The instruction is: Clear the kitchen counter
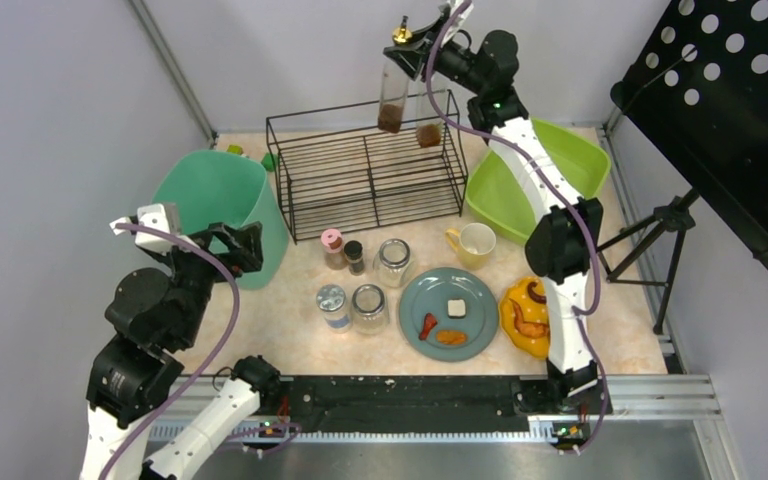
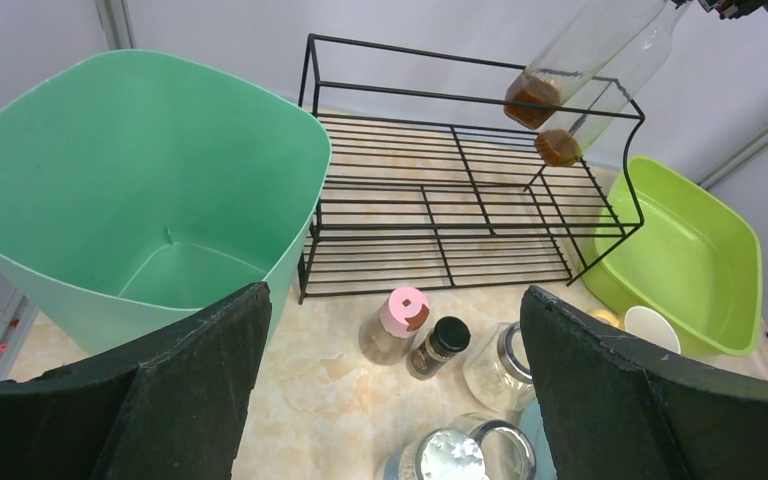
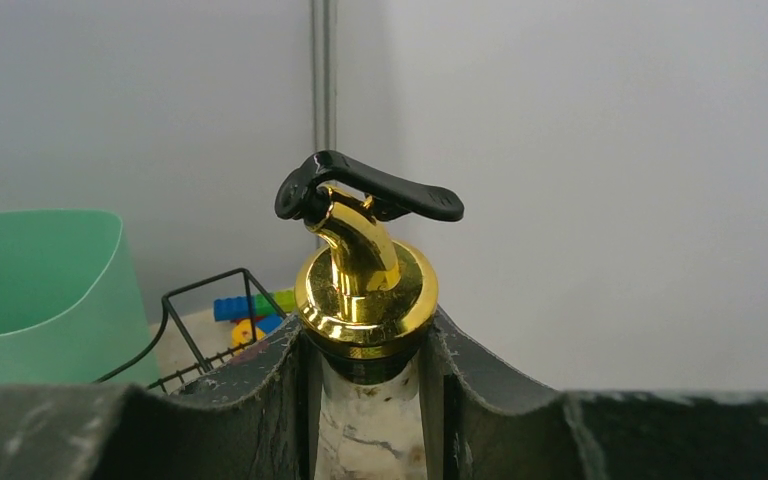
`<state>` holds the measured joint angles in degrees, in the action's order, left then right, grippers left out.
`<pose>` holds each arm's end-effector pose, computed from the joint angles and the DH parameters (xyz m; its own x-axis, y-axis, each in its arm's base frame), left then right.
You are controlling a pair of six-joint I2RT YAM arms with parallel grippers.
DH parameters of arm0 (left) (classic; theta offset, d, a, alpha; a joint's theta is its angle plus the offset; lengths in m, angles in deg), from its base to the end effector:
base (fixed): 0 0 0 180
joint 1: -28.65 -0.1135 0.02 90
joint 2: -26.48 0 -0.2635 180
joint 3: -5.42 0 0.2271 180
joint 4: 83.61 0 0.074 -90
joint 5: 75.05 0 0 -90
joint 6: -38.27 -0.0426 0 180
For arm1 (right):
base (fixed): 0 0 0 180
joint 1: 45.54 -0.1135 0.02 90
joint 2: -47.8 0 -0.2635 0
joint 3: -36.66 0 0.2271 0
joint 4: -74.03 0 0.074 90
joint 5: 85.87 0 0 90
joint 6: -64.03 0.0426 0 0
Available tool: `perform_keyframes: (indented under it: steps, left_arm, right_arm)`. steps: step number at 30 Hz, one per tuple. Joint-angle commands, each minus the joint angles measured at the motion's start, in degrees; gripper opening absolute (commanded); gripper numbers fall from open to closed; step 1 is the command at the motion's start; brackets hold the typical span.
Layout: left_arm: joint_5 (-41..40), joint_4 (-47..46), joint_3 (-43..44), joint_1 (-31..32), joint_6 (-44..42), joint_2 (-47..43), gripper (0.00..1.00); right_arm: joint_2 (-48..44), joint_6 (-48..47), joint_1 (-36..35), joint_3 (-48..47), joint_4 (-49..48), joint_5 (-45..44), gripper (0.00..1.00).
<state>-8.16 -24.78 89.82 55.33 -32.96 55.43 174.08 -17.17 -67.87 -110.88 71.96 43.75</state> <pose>0.0354 0.0009 0.4214 -0.0701 -0.2960 -0.9526 0.0426 0.9532 -0.2993 0.4389 0.2096 0.4506 0.2344 0.2237 -0.9461 -0.8805 0.4613 -0.1091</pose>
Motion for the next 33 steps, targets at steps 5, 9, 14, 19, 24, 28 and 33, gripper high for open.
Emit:
perform_keyframes:
  steps: [5,9,14,19,24,28,33]
  left_arm:
    - [1.35,-3.25,-0.26,-0.04,1.2,1.02,0.99]
    - [1.43,-3.37,-0.79,-0.04,1.53,0.95,0.99]
    - [1.19,-3.26,-1.13,0.03,1.78,0.81,0.99]
    - [0.8,-2.95,-1.09,-0.01,1.74,0.43,0.99]
    - [0.79,-2.73,-1.18,-0.01,1.8,0.14,0.99]
    - [0.78,-2.7,-1.38,0.01,1.8,-0.02,0.99]
    - [0.73,-2.51,-1.44,-0.03,1.89,-0.5,0.99]
  right_arm:
    - [1.42,2.23,-0.65,-4.93,3.1,0.0,0.0]
    - [2.42,0.46,-1.45,-4.97,4.88,-0.77,0.0]
    - [3.47,-0.74,-2.48,-4.82,6.19,-1.73,0.0]
    - [3.98,-0.83,-3.28,-4.69,5.83,-2.77,0.0]
    - [4.35,-0.83,-4.13,-4.86,6.26,-4.64,0.02]
    - [4.37,-1.32,-5.11,-4.92,6.81,-6.63,0.35]
    - [4.25,-1.34,-5.85,-4.78,6.68,-7.98,0.64]
